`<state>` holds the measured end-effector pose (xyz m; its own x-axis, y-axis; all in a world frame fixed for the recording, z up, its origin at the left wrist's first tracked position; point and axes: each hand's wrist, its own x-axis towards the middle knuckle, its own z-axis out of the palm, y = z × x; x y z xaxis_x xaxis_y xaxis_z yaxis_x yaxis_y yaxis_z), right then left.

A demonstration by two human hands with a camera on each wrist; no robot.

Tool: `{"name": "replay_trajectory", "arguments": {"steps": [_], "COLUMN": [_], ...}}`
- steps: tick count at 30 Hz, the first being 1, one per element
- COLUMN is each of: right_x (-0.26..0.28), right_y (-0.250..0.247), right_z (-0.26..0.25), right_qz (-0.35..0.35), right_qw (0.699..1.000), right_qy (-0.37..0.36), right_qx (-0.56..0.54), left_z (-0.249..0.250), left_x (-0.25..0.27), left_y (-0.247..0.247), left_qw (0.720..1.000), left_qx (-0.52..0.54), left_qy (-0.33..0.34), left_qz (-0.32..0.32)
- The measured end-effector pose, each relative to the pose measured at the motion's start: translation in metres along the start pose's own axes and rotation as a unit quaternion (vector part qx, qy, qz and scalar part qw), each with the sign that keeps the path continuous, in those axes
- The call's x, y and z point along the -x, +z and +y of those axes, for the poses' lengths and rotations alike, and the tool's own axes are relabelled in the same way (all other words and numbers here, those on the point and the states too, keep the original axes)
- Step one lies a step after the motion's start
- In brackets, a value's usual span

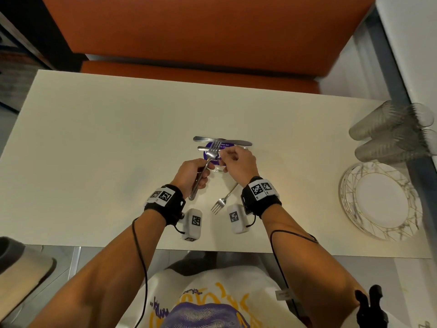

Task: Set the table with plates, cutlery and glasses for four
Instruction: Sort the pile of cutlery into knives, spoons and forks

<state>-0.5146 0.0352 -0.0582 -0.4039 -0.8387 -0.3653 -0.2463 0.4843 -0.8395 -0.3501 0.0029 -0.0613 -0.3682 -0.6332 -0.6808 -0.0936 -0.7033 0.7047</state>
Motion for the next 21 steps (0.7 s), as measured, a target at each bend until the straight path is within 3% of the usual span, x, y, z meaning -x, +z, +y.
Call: {"name": "replay_trajectory", "arguments": {"steps": [2, 5, 9, 11, 13, 19, 21], "right_x": [0.003, 0.009, 0.017, 0.021, 0.025, 0.022, 0.020], "right_y": [-0.001, 0.001, 0.008, 0.011, 0.014, 0.019, 0.020], "right_z": [0.009, 0.028, 0.045, 0.050, 0.053, 0.050, 0.051], "right_qz": [-0.038, -0.124, -0.214, -0.227, -0.219, -0.233, -0.235], "right_qw": [0.999, 0.979, 0.919, 0.872, 0.847, 0.826, 0.836], "right_qy": [-0.005, -0.036, -0.054, -0.078, -0.106, -0.104, -0.080], "right_qx": [0.029, 0.156, 0.328, 0.427, 0.472, 0.503, 0.489], "left_z": [-0.002, -0.009, -0.021, -0.026, -0.029, -0.028, -0.025], "left_x": [-0.002, -0.005, -0.005, -0.005, -0.005, -0.002, -0.001], "left_y": [-0.006, -0.015, -0.024, -0.026, -0.028, -0.031, -0.033], "left_qw": [1.000, 1.000, 0.998, 0.997, 0.997, 0.998, 0.998], "left_qx": [-0.004, -0.012, -0.043, -0.054, -0.046, -0.021, -0.020], "left_qy": [0.003, 0.015, 0.020, 0.018, 0.013, 0.008, 0.011], "left_qz": [0.005, 0.022, 0.045, 0.050, 0.057, 0.057, 0.058]}}
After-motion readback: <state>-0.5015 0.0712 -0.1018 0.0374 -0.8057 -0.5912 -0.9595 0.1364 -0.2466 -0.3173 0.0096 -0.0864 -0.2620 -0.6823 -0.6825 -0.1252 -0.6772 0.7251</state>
